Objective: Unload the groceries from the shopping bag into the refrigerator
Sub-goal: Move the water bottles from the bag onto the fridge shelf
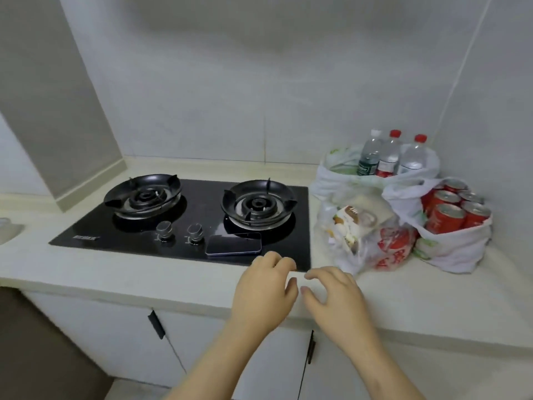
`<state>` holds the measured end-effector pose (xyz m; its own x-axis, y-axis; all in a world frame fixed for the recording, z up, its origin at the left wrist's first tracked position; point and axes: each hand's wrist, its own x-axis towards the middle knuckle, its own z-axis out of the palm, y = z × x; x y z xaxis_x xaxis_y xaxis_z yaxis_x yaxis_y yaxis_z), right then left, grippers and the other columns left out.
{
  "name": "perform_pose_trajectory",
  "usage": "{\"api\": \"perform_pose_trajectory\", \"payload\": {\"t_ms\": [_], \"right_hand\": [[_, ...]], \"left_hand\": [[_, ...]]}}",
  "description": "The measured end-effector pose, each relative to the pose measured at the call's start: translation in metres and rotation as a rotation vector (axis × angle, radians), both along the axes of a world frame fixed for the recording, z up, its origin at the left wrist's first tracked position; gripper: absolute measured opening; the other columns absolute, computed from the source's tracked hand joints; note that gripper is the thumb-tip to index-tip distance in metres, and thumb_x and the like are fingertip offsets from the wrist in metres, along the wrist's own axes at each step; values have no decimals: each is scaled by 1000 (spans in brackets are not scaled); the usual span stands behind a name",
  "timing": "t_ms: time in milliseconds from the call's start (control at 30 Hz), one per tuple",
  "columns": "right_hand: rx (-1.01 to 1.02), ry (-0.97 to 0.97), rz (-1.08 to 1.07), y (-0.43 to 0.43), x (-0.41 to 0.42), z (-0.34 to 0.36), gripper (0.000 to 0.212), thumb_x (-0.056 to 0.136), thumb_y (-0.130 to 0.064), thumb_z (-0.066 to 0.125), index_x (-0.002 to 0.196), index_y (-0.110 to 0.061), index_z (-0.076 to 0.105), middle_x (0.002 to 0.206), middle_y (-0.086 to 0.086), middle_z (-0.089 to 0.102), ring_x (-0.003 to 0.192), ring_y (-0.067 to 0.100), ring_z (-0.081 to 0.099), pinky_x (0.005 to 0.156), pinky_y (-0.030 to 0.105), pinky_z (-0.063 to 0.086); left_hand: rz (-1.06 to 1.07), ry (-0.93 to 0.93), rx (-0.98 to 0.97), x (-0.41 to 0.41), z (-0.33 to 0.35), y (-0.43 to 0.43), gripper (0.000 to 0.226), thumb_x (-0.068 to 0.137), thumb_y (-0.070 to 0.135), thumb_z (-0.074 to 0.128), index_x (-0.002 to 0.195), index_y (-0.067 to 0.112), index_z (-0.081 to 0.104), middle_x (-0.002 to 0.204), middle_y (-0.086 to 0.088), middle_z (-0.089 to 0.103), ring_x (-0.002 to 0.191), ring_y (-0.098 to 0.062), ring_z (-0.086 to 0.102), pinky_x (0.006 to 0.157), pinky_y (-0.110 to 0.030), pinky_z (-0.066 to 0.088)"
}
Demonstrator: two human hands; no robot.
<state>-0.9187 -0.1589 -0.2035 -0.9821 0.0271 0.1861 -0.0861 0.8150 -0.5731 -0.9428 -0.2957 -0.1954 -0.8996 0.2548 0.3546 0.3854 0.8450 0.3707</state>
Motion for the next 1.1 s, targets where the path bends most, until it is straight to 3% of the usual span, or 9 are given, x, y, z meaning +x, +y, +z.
{"api": "perform_pose_trajectory", "payload": {"t_ms": [267, 400, 567, 833, 1100], "right_hand": [[-19, 89, -217, 74, -72, 13, 23, 84, -30, 61, 106, -23, 65, 110, -5, 59, 105, 19, 51, 89, 28, 39], [-5, 129, -265, 118, -116, 24, 30, 81, -38, 53, 104, -23, 67, 111, -3, 60, 104, 22, 52, 91, 33, 41], [23, 150, -244, 177, -175, 40, 27, 87, -30, 55, 112, -24, 63, 119, -6, 56, 111, 17, 47, 97, 31, 38], [26, 195, -161, 247, -264, 52, 24, 86, -24, 58, 109, -19, 65, 113, -2, 59, 108, 21, 51, 94, 32, 40], [4, 168, -159, 272, -331, 69, 21, 87, -26, 56, 104, -19, 65, 106, 0, 59, 104, 21, 51, 89, 35, 45]], "left_hand": [[-159, 17, -43, -90, 19, 71, 32, 94, 32, 45, 123, 23, 54, 120, 5, 51, 110, -17, 49, 81, -28, 44], [-182, 34, -49, -137, 27, 114, 32, 94, 33, 44, 123, 24, 54, 120, 6, 51, 110, -16, 49, 82, -28, 45], [-157, 27, -29, -197, 35, 172, 32, 95, 33, 44, 125, 24, 52, 123, 7, 50, 113, -14, 47, 83, -31, 46], [-76, -1, -3, -277, 46, 241, 31, 94, 32, 45, 123, 25, 53, 123, 7, 49, 112, -11, 46, 72, -22, 38], [-79, -24, 5, -342, 61, 262, 30, 93, 27, 47, 121, 21, 56, 121, 0, 52, 108, -17, 50, 80, -29, 44]]}}
